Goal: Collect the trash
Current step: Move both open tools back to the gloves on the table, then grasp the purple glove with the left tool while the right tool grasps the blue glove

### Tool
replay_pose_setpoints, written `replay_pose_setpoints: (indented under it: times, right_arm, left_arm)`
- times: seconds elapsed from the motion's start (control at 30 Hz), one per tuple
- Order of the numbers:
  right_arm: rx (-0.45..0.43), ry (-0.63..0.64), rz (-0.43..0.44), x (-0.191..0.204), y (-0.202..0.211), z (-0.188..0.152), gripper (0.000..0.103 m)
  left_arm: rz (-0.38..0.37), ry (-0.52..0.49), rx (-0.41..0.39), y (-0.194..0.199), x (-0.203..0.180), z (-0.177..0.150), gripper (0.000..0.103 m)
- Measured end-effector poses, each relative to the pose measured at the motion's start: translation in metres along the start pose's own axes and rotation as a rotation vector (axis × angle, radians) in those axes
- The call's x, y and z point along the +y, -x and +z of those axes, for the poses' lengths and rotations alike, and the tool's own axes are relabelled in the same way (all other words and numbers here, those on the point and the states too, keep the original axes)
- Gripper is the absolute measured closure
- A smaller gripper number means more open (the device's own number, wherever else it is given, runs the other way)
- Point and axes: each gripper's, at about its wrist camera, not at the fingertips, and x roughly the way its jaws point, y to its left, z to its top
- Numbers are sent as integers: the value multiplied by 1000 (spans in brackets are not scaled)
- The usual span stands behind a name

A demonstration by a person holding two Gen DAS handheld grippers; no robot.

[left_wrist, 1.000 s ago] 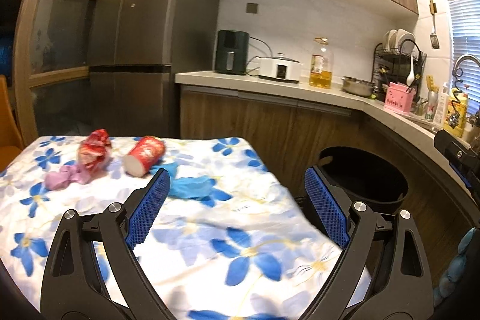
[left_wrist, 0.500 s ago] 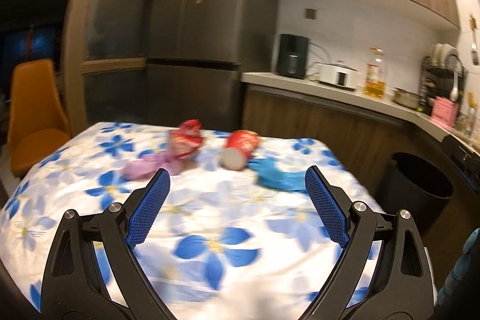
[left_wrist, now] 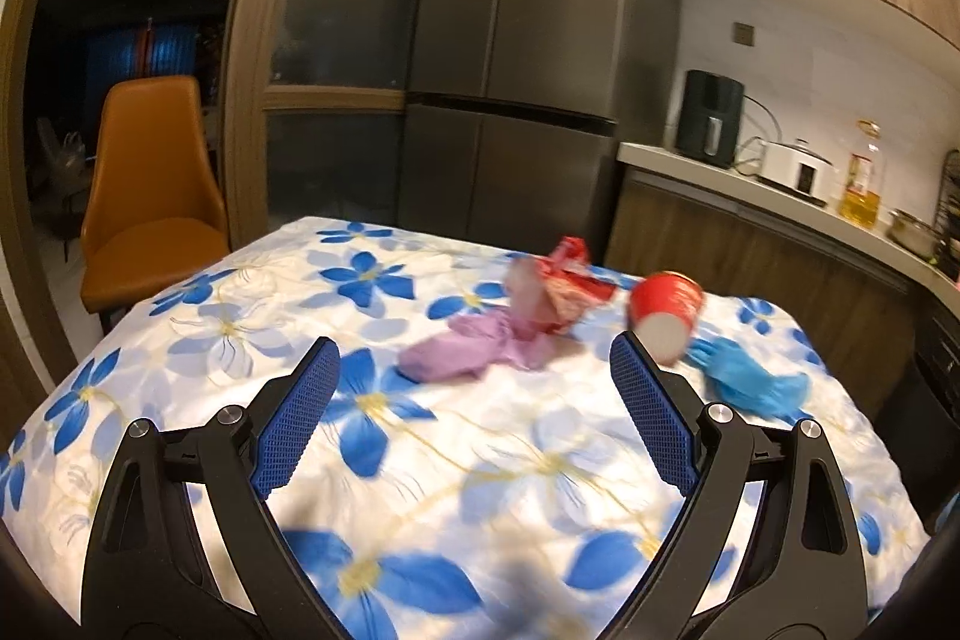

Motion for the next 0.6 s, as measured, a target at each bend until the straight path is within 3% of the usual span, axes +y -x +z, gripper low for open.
replay_pose_setpoints:
  times: [0.37, 0.6]
  right_arm:
    - [43, 63, -39, 21, -67, -15, 29]
    - [135, 44, -36, 18, -96, -28, 29]
  left_arm:
    - [28, 71, 87, -71, 15, 9, 13]
    - [14, 87, 170, -101, 14, 3, 13]
